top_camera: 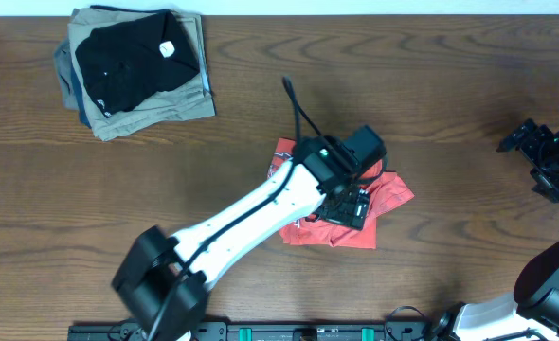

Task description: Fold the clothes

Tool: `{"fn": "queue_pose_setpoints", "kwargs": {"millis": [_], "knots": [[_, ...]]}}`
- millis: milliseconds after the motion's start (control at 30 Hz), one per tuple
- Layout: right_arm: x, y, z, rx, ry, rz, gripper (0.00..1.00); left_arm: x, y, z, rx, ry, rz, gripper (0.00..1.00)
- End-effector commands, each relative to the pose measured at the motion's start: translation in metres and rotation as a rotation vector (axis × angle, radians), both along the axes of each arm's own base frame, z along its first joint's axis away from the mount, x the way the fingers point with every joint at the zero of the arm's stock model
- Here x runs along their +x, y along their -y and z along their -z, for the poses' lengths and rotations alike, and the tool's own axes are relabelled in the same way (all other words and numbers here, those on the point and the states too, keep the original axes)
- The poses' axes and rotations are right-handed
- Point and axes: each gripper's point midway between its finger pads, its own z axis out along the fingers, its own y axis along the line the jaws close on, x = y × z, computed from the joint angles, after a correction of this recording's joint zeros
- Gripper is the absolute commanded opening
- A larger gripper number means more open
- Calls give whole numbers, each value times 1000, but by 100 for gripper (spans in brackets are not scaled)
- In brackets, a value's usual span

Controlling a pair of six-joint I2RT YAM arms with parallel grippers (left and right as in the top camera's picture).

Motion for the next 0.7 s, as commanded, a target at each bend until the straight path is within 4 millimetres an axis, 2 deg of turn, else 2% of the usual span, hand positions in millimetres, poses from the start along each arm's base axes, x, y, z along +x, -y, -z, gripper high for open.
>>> {"fn": "queue_pose_setpoints", "kwargs": {"millis": [0, 67, 200, 267, 467, 667], "knots": [[0, 5, -9, -24, 20, 9, 99, -4, -3, 19, 47, -39, 28, 100], [0, 5, -9, -24, 20, 9, 99, -5, -2, 28, 65, -53, 31, 99], [0, 5, -9, -23, 20, 9, 99, -7, 4, 45, 82, -65, 58, 90], [0, 5, -9, -23, 20, 9, 99, -8, 10, 49, 77, -59, 85, 89], [0, 5, -9, -24, 20, 9, 99, -12, 26, 49, 43, -27, 144, 85], [0, 5, -9, -24, 20, 9, 99, -16, 28, 50, 45, -29, 155, 85]]}}
